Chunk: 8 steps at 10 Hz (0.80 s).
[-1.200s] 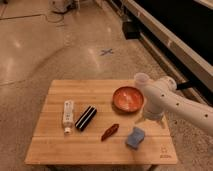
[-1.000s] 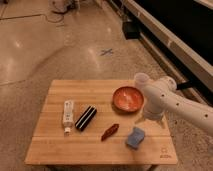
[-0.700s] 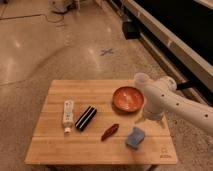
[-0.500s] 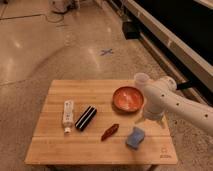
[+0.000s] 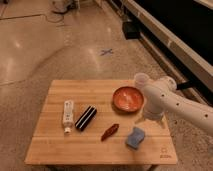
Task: Place the pepper in the ceramic cup
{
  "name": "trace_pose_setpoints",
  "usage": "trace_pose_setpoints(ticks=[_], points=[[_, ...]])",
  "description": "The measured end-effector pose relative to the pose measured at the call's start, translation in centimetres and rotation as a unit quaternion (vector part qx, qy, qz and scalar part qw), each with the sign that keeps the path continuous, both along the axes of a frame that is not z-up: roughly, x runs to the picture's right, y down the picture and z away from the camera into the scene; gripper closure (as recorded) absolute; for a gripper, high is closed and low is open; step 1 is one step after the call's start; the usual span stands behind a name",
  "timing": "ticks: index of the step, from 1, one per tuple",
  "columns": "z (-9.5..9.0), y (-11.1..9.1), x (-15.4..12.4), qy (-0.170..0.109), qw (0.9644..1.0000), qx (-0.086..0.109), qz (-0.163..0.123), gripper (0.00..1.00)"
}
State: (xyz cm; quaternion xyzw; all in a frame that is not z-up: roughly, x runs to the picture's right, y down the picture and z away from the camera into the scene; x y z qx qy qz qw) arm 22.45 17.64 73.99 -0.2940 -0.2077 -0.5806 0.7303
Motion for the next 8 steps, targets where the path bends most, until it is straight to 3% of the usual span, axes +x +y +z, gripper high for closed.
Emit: trace_pose_setpoints(ticks=[8], points=[[0.0, 0.0, 0.0, 0.0, 1.0, 0.0, 0.0, 0.2]])
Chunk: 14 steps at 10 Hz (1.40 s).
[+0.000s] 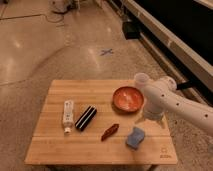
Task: Place the pepper in the ceramic cup
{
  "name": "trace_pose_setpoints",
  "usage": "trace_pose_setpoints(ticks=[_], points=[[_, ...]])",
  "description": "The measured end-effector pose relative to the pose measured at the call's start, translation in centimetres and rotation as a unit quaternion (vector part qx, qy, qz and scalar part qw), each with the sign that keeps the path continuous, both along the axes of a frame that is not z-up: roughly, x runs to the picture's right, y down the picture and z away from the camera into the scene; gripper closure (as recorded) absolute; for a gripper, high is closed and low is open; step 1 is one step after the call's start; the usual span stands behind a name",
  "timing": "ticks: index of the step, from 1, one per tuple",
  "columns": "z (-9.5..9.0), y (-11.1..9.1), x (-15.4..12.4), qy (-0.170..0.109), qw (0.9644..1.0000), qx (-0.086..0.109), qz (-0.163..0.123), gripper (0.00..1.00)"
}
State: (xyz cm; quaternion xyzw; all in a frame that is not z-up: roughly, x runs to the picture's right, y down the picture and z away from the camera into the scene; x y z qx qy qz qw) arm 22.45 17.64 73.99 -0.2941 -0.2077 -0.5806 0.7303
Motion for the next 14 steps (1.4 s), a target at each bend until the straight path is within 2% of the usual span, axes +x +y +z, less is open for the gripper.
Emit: trace_pose_setpoints(ticks=[6, 8, 11, 14], points=[[0.0, 0.2, -0.2, 0.0, 1.0, 0.0, 0.0, 0.2], [0.4, 1.2, -2.5, -0.006, 0.9997, 0.016, 0.015, 0.2], [1.0, 2.8, -6.6, -0.029, 0.9982, 0.042, 0.032, 0.2], [1.9, 4.8, -9.4, -0.045, 0.9976, 0.047, 0.024, 0.2]])
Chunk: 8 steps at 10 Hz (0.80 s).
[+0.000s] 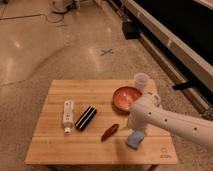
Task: Place the pepper in the ceramic cup
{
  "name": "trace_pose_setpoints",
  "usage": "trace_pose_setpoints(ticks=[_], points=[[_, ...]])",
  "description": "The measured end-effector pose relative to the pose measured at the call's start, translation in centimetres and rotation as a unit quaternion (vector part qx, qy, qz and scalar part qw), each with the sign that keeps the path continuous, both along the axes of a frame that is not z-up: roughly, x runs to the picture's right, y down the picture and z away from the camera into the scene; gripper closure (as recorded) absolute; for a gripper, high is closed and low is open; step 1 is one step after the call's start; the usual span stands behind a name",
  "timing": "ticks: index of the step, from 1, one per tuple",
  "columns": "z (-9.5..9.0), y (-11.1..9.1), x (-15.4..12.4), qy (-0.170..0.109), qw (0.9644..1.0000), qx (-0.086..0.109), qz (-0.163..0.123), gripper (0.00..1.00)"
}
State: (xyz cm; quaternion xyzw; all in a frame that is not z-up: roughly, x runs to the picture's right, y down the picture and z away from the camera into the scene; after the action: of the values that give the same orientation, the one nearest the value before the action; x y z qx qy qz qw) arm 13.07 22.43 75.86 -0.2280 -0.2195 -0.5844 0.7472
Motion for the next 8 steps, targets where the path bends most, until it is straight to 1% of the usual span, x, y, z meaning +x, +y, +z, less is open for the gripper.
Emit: trace_pose_setpoints(ticks=[2, 6, 8], points=[[0.6, 0.6, -1.9, -0.011, 0.9999, -0.003, -0.007, 0.2], [1.5, 0.3, -6.6, -0.042, 0.9989, -0.005, -0.022, 0.2], [2.0, 0.8, -8.3, -0.053, 0.998, -0.013, -0.032, 0.2]])
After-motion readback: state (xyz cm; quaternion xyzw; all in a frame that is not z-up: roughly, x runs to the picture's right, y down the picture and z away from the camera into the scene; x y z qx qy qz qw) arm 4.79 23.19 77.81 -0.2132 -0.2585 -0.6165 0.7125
